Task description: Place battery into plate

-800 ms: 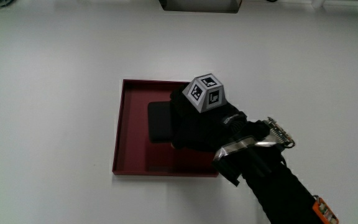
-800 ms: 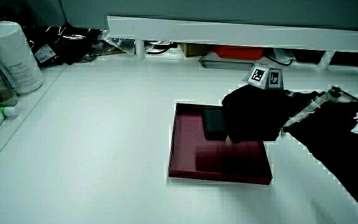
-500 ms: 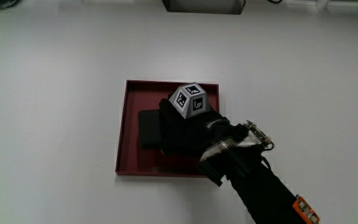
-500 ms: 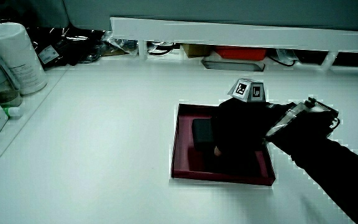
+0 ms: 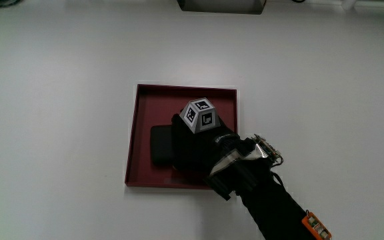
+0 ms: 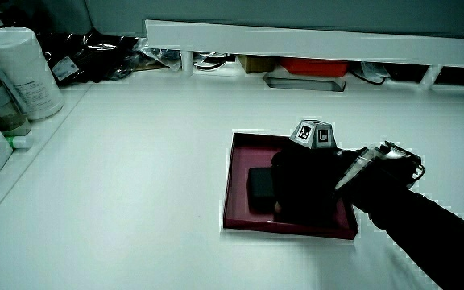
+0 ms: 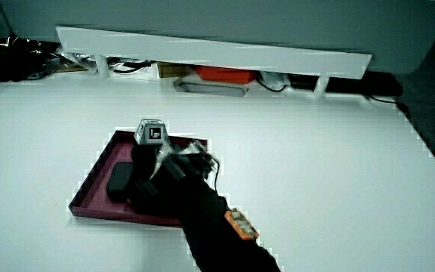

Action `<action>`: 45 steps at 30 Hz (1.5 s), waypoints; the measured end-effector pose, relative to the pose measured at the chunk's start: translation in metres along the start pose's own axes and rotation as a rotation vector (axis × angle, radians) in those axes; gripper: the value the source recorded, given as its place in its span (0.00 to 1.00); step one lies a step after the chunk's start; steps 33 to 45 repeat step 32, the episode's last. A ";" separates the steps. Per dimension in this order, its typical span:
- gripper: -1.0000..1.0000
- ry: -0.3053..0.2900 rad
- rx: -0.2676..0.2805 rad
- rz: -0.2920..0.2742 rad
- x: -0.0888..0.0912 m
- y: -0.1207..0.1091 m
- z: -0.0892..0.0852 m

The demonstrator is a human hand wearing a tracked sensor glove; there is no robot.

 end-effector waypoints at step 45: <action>0.00 0.264 -0.054 0.153 0.051 -0.115 0.054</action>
